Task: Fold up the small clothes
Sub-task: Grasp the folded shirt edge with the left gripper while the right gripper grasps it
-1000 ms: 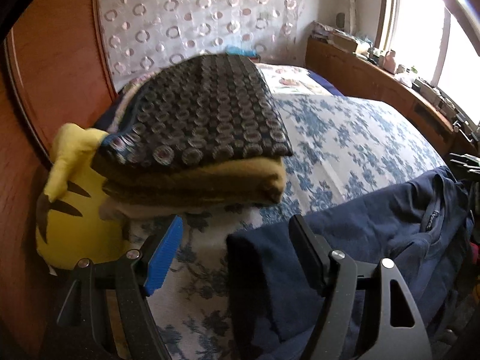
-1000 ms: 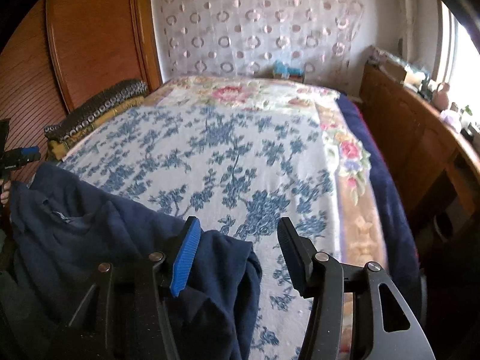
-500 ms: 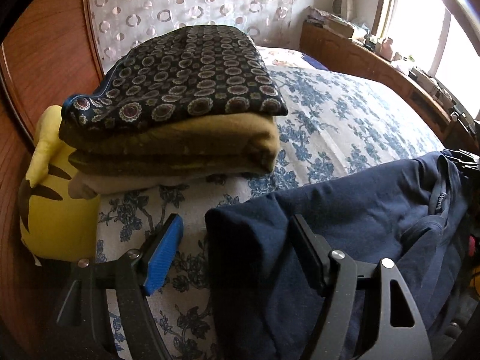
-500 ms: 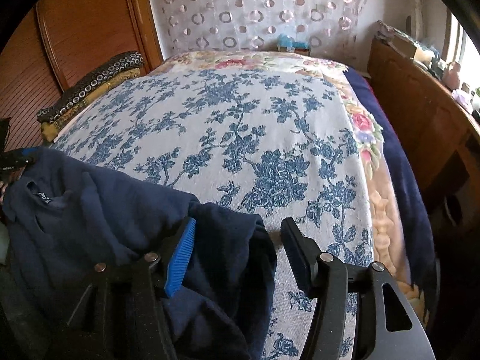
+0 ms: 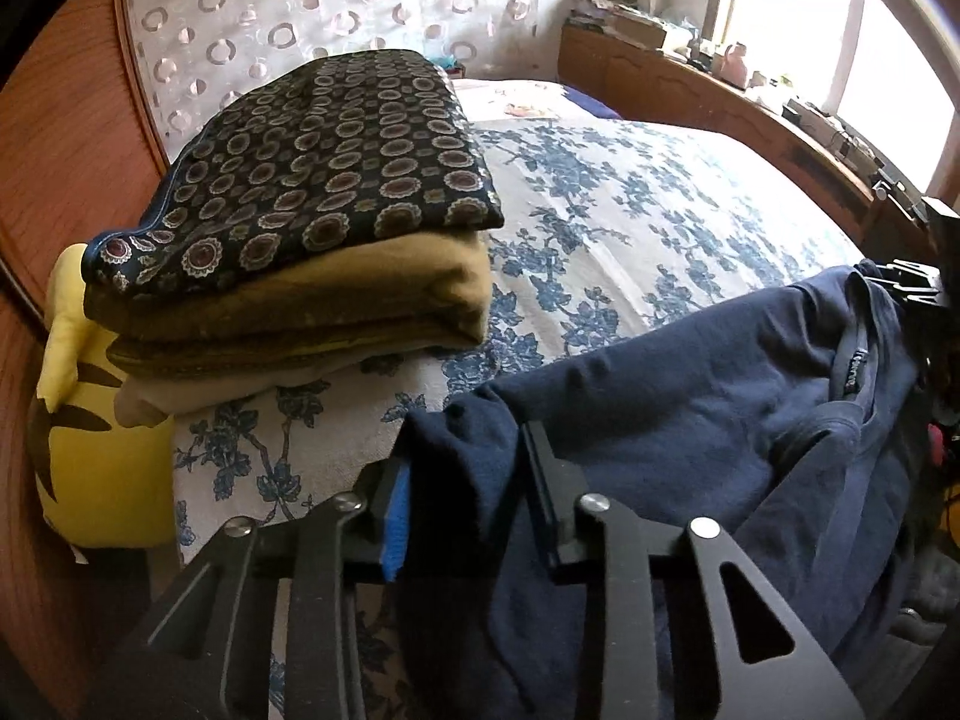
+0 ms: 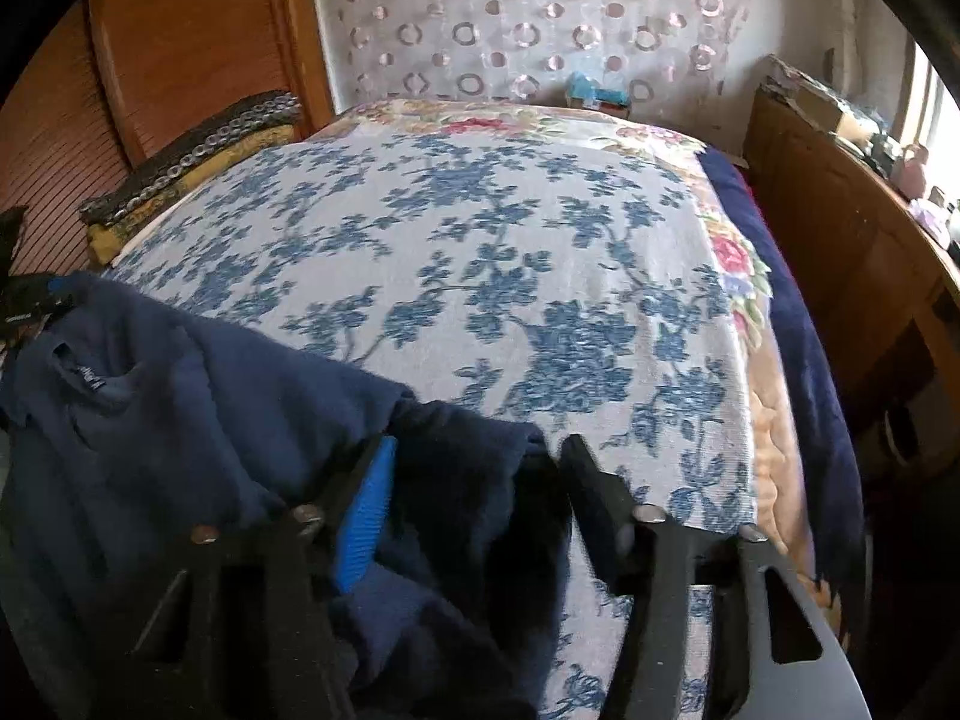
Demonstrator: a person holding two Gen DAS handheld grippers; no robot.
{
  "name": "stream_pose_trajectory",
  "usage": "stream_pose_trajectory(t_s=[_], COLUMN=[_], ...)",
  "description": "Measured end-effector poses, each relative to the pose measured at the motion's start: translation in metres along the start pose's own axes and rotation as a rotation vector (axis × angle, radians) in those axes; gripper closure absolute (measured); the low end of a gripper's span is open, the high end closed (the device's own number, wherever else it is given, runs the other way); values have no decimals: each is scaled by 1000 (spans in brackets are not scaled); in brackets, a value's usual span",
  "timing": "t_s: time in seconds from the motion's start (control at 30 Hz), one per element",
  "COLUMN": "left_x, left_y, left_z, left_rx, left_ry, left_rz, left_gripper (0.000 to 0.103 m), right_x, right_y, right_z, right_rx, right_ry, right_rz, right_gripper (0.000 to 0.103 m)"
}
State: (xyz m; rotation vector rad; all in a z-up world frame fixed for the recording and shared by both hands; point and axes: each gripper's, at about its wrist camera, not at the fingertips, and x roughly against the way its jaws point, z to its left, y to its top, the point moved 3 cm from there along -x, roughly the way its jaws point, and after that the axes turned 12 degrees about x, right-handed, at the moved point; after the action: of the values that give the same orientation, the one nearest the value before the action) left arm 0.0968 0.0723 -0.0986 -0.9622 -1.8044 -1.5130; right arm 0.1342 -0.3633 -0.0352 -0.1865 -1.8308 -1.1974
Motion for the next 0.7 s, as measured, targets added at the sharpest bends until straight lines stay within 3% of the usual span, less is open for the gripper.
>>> stream_pose_trajectory(t_s=[0.07,0.1,0.13,0.23,0.5,0.7], left_x=[3,7,12,38,131,192], left_y=[0,-1,-2,-3,-4,16], left_z=[-1,-2,-3,-9,-27,-38], left_rx=[12,14,13,22,54,61], left_ry=[-15,-17,-16,-47,-132,-176], left_rz=[-9,-19,-40,-112,-337,-503], left_gripper=[81,81,82,84,87,87], right_x=[1,1,3,20,111,178], right_y=[0,0,0,2,8,7], right_z=[3,5,6,8,20,26], right_rx=[15,19,25,21,12,8], right_ry=[17,33,40,34,20,-21], right_rz=[-3,-5,-10,-53,-245,-386], right_gripper=[67,78,82,86,87,88])
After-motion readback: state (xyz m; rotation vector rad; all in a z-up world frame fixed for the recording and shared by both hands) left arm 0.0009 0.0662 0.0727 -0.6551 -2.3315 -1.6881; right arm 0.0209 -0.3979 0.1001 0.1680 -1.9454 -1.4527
